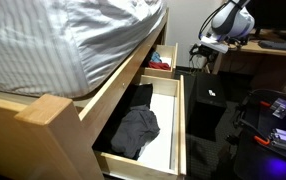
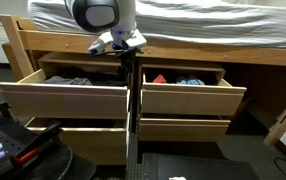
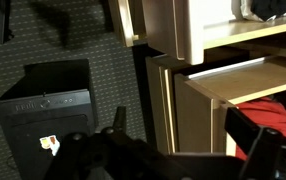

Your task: Close the two upper drawers

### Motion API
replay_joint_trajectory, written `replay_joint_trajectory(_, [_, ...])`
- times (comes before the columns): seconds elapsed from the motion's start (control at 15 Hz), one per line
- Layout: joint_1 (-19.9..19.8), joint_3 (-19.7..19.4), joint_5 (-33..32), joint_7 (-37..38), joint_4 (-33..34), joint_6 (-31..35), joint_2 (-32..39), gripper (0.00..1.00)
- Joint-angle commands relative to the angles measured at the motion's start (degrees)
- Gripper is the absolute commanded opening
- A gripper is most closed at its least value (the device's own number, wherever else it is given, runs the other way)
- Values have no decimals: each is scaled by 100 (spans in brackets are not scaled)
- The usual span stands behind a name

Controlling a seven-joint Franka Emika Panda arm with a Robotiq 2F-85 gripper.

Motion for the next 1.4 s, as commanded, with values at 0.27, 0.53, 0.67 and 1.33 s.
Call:
replay_joint_trajectory(0.27, [1403, -1489, 560, -708, 213, -578, -29, 100])
replay_joint_trajectory(0.53, [1825, -2639, 135, -1109, 1014, -2524, 226, 100])
replay_joint_trajectory(0.67, [1991, -3226, -205, -905, 1376, -2908, 387, 100])
replay_joint_trajectory(1.33, [2088, -3485, 1201, -534, 2197, -713, 1628, 100])
